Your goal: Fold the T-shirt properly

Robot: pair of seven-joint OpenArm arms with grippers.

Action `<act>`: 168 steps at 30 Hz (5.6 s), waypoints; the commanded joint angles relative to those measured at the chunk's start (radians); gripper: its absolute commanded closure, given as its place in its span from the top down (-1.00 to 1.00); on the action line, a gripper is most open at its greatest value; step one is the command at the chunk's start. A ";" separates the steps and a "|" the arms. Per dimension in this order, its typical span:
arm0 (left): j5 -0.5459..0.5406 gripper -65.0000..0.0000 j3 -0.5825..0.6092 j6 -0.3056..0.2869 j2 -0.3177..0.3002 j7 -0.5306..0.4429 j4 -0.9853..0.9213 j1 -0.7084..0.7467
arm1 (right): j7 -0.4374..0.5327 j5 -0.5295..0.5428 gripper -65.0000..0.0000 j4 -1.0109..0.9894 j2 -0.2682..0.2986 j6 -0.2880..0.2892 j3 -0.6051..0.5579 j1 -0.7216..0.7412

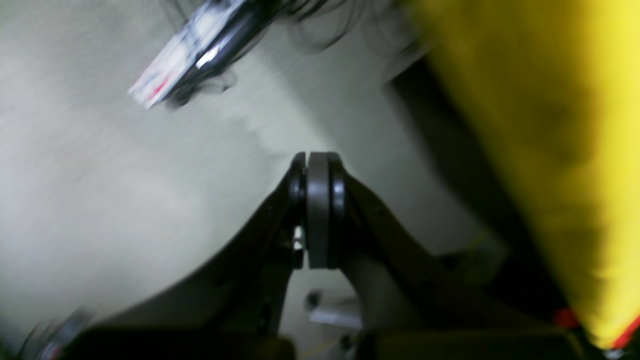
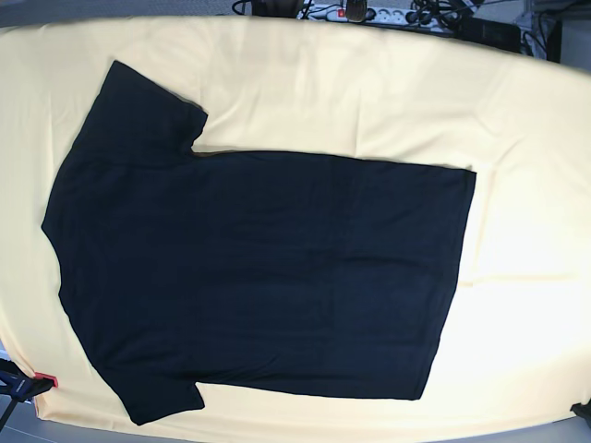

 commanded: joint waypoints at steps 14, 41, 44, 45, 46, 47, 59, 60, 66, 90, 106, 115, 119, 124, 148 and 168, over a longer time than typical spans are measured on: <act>-0.073 -1.00 -0.320 -0.043 -0.010 -0.060 0.179 -0.100 | 0.037 -0.195 -1.00 0.180 0.012 -0.137 -0.001 0.108; -0.153 0.06 -0.311 -0.647 -0.397 -0.643 -0.433 -0.838 | 0.198 0.053 -1.00 0.163 -0.011 0.165 -0.002 0.421; -0.110 0.06 -0.196 -0.605 -0.394 -0.643 -0.475 -0.956 | 0.198 0.053 -1.00 0.163 -0.029 0.166 -0.002 0.421; -0.099 0.06 -0.160 -0.605 -0.392 -0.643 -0.486 -0.994 | 0.198 0.053 -1.00 0.163 -0.038 0.165 -0.002 0.421; -0.098 0.06 -0.125 -0.602 -0.391 -0.643 -0.496 -1.030 | 0.198 0.053 -1.00 0.163 -0.045 0.165 -0.002 0.422; -0.098 0.06 -0.092 -0.598 -0.389 -0.642 -0.504 -1.066 | 0.198 0.053 -1.00 0.163 -0.053 0.166 -0.002 0.422; -0.098 0.06 0.113 -0.583 -0.298 -0.631 -0.629 -1.359 | 0.182 0.041 -1.00 0.163 -0.058 0.161 -0.002 0.421; -0.098 0.05 0.113 -0.583 -0.295 -0.631 -0.629 -1.366 | 0.170 0.040 -1.00 0.163 -0.058 0.153 -0.002 0.421; -0.176 -1.00 0.113 -0.575 -0.294 -0.552 -0.628 -1.378 | 0.087 -0.090 -0.15 0.163 -0.057 0.143 -0.001 0.420; -0.223 -1.00 0.113 -0.576 -0.295 -0.504 -0.628 -1.378 | 0.147 0.037 0.09 -0.068 -0.057 0.210 0.214 0.429; -0.235 -1.00 0.113 -0.690 -0.386 -0.504 -0.495 -1.365 | -0.051 -0.052 -1.00 0.062 -0.020 0.063 0.220 0.487; -0.275 -1.00 0.113 -0.728 -0.605 -0.503 -0.225 -1.215 | -0.132 -0.064 -1.00 0.180 0.021 0.063 0.275 0.230; -0.275 -1.00 0.113 -0.776 -0.685 -0.502 -0.121 -1.124 | -0.161 -0.064 -1.00 0.180 0.020 0.063 0.275 0.132; -0.275 -1.00 0.112 -0.854 -0.747 -0.426 -0.030 -1.023 | -0.172 -0.064 -1.00 0.180 0.020 0.033 0.275 0.030; 0.060 -1.00 0.110 -0.076 -0.432 -0.144 -0.005 -1.049 | 0.156 0.128 -1.00 0.081 0.169 0.101 0.275 0.554; 0.152 -1.00 0.089 0.050 -0.201 -0.137 -0.264 -1.095 | 0.171 0.316 -1.00 -0.190 0.161 0.155 0.275 0.903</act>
